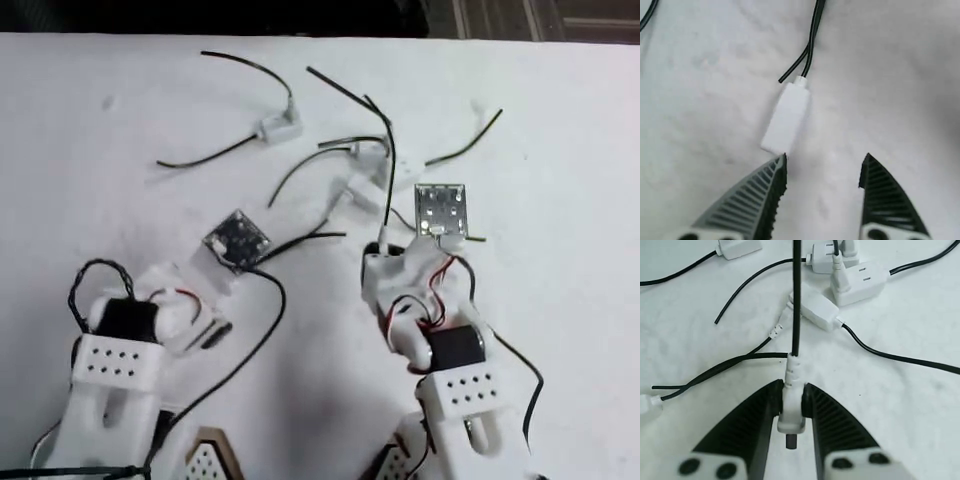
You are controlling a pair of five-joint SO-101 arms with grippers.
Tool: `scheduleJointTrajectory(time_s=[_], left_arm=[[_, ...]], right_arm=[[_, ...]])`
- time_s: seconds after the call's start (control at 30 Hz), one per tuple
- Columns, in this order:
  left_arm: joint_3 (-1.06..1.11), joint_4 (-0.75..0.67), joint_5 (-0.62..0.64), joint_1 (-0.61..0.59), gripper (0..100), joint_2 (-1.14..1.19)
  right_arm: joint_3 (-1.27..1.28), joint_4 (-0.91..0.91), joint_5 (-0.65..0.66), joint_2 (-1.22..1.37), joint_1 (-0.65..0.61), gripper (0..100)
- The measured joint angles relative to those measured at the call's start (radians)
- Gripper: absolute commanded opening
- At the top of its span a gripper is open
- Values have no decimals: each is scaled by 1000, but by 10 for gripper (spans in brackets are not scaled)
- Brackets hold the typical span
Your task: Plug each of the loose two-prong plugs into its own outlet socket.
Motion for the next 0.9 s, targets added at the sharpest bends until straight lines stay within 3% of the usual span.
scheduleJointTrajectory(time_s=[0.2,0.37,0.6,0.7,0.9], left_arm=[[5,-11,-6,-9,238,29],[-60,-74,-6,-25,238,269],[-454,-83,-6,-153,238,806],[-647,-11,-6,-206,238,997],[-911,144,-6,-244,238,1106]], right_arm=[[0,0,0,0,0,17],[0,0,0,0,0,17],[0,0,0,0,0,17],[0,0,0,0,0,17],[0,0,0,0,0,17]])
